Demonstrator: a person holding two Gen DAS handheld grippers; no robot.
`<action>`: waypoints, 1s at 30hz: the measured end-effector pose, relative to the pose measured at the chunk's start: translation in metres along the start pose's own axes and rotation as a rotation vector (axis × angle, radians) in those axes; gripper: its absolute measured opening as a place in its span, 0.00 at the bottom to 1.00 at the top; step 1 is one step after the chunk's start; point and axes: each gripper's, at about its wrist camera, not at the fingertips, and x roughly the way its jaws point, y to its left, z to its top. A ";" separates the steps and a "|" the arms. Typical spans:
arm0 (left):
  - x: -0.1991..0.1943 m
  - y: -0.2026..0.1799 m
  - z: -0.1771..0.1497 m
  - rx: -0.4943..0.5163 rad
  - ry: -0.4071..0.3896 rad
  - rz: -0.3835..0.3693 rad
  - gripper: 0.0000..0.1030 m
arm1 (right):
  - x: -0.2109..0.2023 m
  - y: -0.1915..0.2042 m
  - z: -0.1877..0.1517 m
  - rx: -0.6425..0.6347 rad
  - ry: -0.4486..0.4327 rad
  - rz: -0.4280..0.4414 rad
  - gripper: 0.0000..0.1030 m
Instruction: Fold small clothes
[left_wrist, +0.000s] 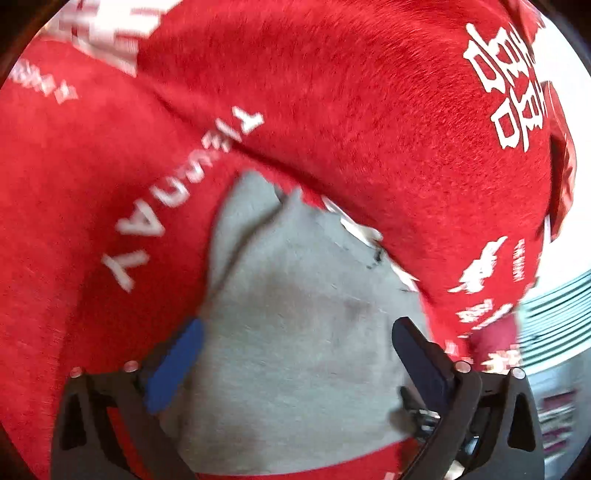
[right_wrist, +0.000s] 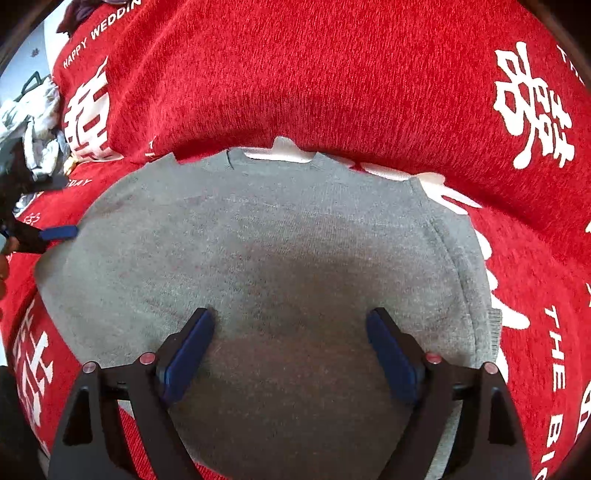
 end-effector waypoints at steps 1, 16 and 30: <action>-0.002 -0.002 0.000 0.011 0.006 0.029 0.99 | 0.002 -0.001 0.000 0.002 -0.005 0.007 0.87; 0.070 -0.020 0.000 0.171 0.218 0.174 0.99 | -0.001 -0.001 -0.005 0.008 -0.031 0.011 0.87; 0.026 -0.065 -0.009 0.316 0.060 0.215 0.22 | -0.011 -0.004 0.002 0.036 0.005 0.054 0.88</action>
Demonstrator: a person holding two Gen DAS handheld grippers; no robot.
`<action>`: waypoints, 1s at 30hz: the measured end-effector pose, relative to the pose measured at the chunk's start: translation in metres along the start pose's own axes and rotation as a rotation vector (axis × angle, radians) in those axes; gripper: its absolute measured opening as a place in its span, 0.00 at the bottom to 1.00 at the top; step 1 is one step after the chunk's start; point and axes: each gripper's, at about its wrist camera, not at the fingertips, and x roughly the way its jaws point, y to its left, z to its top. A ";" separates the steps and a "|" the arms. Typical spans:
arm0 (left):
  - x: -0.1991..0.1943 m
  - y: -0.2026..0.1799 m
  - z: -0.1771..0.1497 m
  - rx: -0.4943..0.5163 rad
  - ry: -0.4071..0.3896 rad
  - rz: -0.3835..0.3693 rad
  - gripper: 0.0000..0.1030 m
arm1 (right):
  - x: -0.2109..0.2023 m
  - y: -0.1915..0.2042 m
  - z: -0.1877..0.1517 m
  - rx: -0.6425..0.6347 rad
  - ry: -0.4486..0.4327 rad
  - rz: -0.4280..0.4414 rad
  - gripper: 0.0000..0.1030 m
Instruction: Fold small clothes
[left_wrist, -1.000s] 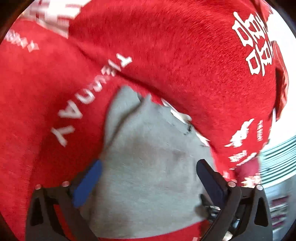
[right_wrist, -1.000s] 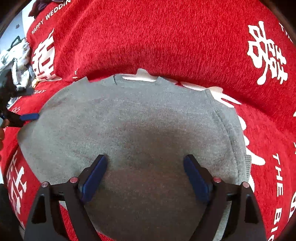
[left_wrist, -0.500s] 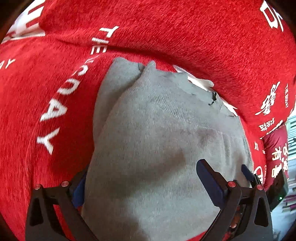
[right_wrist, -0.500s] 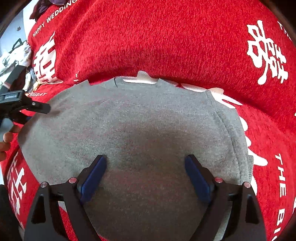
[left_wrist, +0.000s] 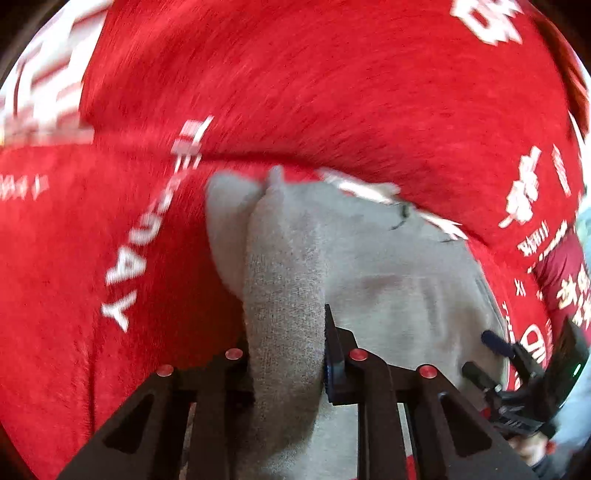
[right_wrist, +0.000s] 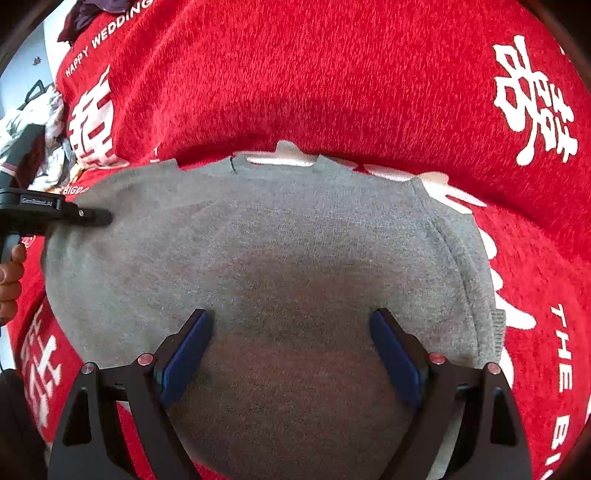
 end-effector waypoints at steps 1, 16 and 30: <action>-0.007 -0.012 0.002 0.030 -0.020 0.001 0.22 | -0.007 -0.001 0.004 0.024 -0.020 0.026 0.88; -0.036 -0.116 0.023 0.131 -0.020 0.024 0.19 | -0.006 -0.027 0.034 0.091 -0.016 -0.137 0.96; 0.082 -0.294 -0.027 0.253 0.150 -0.097 0.19 | -0.055 -0.138 -0.026 0.307 -0.034 -0.125 0.96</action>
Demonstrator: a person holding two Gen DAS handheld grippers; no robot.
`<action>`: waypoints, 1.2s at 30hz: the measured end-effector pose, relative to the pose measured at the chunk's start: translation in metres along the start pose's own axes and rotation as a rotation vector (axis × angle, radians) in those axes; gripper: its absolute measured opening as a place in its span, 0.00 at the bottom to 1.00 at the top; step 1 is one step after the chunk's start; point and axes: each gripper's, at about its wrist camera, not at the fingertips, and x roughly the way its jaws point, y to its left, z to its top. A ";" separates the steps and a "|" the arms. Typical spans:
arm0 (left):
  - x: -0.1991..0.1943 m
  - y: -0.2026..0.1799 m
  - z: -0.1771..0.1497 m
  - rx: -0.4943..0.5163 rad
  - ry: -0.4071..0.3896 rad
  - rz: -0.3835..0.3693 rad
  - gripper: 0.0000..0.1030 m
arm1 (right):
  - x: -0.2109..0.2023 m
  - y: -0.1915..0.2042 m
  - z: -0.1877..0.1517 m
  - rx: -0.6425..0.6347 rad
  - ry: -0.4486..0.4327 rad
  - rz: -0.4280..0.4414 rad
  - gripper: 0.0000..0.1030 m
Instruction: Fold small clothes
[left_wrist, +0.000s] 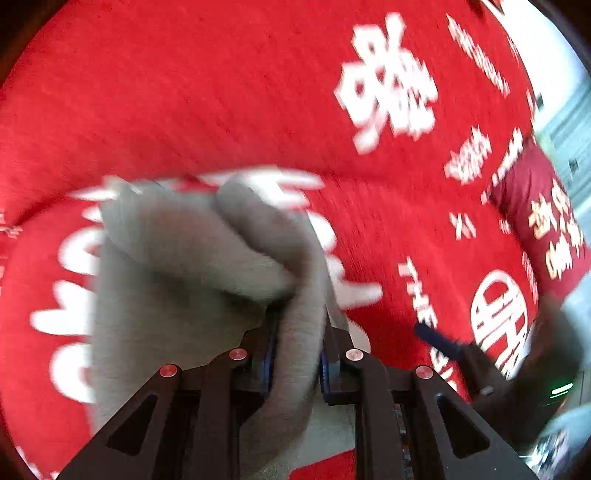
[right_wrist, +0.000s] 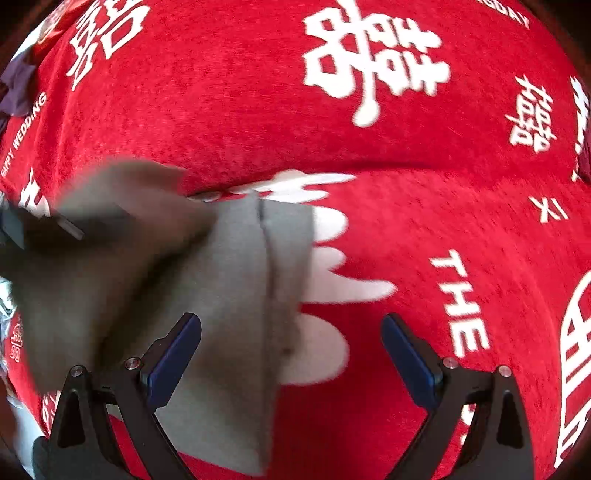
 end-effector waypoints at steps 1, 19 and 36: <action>0.008 -0.001 -0.006 0.010 0.007 -0.001 0.19 | -0.002 -0.004 -0.003 0.000 0.003 0.000 0.96; -0.079 0.022 -0.042 -0.043 -0.191 -0.210 0.78 | 0.021 -0.028 0.047 0.175 0.098 0.513 0.96; -0.049 -0.005 -0.098 0.097 -0.076 -0.297 0.78 | -0.013 -0.023 0.040 0.165 0.045 0.481 0.96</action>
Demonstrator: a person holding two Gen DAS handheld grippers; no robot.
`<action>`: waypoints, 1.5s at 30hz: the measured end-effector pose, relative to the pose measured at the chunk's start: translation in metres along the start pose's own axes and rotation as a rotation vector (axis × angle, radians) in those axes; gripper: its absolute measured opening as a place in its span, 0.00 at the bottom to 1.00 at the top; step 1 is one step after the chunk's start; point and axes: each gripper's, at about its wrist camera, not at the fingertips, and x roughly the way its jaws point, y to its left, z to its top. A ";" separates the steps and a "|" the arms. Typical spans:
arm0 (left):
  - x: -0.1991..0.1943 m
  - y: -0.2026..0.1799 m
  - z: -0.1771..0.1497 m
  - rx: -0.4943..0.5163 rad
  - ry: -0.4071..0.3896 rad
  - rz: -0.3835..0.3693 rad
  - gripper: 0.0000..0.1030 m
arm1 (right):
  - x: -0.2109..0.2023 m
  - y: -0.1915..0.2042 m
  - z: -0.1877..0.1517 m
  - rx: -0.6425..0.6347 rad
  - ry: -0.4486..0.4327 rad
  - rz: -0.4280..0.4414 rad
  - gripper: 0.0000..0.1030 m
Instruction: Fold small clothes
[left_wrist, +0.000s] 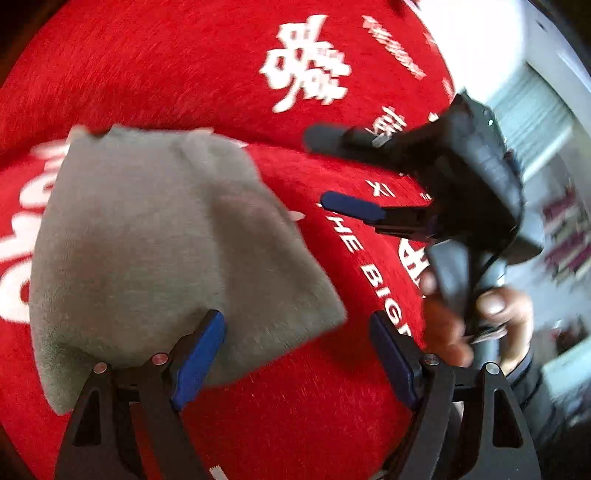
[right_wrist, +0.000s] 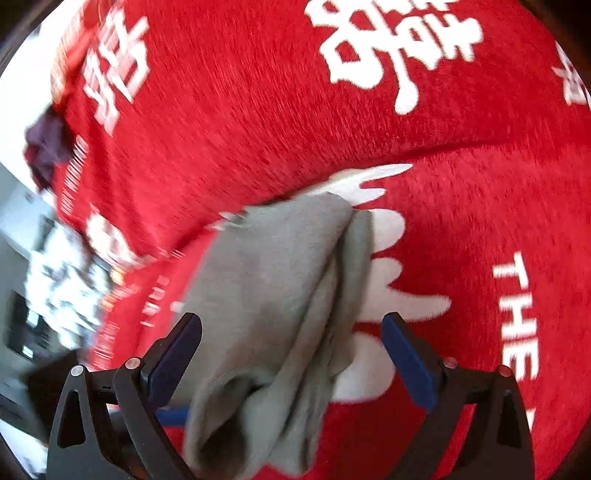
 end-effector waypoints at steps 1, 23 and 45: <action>-0.004 -0.002 -0.002 0.009 0.000 -0.011 0.78 | -0.008 0.001 -0.003 0.010 -0.006 0.055 0.96; -0.052 0.103 -0.012 -0.289 0.026 0.218 0.80 | 0.020 -0.014 -0.056 -0.068 0.234 -0.028 0.21; -0.051 0.111 0.028 -0.287 -0.091 0.305 0.96 | 0.041 0.018 0.013 -0.208 0.094 -0.091 0.67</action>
